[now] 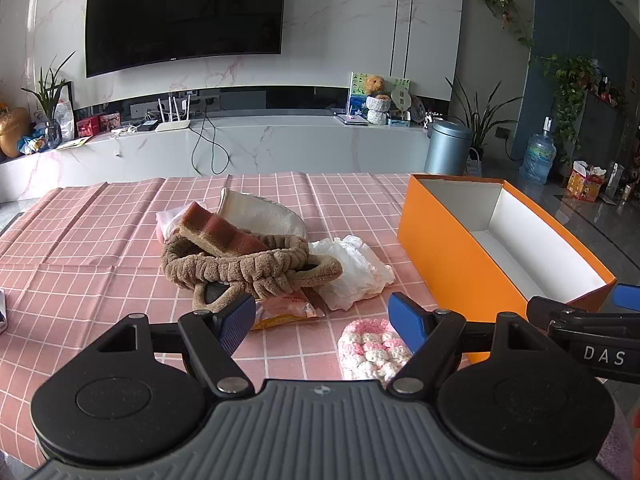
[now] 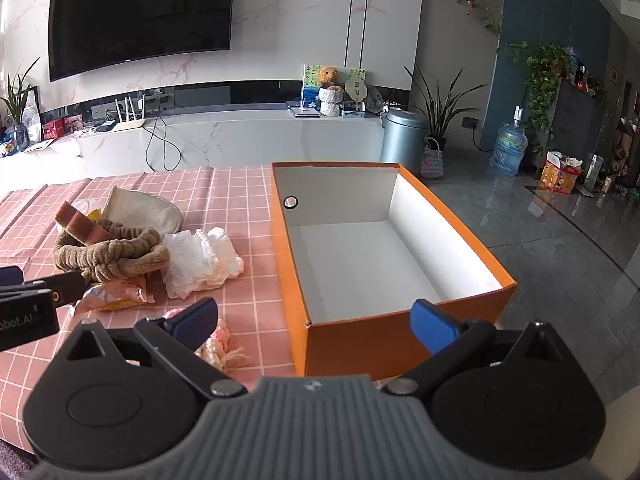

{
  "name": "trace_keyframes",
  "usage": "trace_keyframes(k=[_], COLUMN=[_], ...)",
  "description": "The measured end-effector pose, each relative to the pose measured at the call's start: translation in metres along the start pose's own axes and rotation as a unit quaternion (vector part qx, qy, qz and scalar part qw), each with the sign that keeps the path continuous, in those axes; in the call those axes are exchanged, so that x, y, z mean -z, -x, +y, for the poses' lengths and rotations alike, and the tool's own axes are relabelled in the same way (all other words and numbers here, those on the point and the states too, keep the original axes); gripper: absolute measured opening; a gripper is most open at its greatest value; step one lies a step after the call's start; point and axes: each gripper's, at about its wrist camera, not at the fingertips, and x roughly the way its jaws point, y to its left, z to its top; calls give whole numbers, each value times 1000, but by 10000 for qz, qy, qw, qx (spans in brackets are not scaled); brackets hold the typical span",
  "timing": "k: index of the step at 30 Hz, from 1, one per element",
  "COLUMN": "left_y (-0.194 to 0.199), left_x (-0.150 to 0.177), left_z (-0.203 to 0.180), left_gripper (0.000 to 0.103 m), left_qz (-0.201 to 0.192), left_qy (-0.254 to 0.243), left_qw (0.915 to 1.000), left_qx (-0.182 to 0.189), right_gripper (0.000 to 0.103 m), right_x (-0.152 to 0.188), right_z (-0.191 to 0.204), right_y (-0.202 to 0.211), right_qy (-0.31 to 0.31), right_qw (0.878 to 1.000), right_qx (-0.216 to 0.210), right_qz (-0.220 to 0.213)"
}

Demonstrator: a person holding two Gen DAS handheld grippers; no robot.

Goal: Organize soft objects

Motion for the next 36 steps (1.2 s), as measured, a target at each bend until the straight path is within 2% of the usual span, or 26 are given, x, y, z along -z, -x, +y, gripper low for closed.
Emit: trace_keyframes(k=[36], left_y=[-7], left_x=[3], left_z=[-4], left_gripper=[89], left_qz=[147], left_qy=[-83], left_qw=[9999], left_qx=[24], right_gripper=[101], right_x=[1], right_z=[-3], right_y=[-8], right_qy=[-88], right_qw=[9998], right_qx=[62], right_qz=[137])
